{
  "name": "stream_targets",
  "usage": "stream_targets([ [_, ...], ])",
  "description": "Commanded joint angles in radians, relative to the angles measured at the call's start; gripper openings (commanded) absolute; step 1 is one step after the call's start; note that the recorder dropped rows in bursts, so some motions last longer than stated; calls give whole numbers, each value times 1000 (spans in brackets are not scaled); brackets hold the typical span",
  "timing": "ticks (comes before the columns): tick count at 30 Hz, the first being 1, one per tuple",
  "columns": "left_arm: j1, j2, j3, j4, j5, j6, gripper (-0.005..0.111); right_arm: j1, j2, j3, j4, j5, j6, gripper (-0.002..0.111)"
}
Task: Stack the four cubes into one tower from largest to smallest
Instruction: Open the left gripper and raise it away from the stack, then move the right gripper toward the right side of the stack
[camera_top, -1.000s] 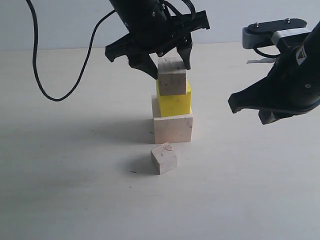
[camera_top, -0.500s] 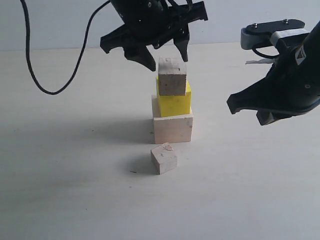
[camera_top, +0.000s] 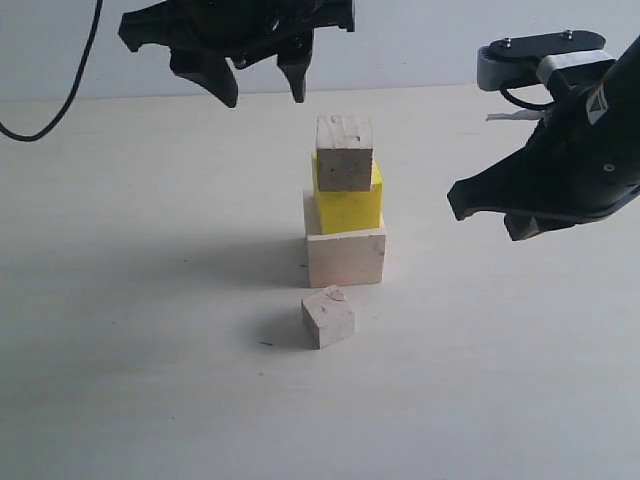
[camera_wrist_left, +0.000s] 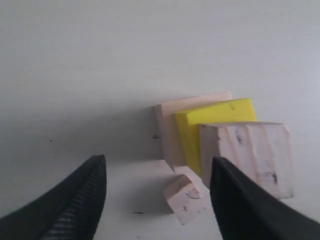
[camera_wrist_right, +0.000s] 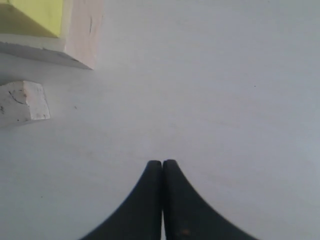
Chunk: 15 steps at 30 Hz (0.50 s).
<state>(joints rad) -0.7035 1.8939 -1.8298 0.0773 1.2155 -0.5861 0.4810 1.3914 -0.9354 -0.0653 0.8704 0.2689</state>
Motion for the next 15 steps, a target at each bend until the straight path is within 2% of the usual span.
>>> stream_targets([
  [1, -4, -12, 22, 26, 6, 16, 57, -5, 9, 3, 4, -40, -26, 0],
  [3, -4, -12, 29, 42, 6, 29, 48, -5, 29, 2, 4, -55, -26, 0],
  [9, -4, -16, 29, 116, 6, 80, 0, -5, 91, 2, -1, -78, -39, 0],
  [15, -2, -34, 34, 158, 6, 146, 0, -5, 100, 2, -22, -123, -41, 0],
])
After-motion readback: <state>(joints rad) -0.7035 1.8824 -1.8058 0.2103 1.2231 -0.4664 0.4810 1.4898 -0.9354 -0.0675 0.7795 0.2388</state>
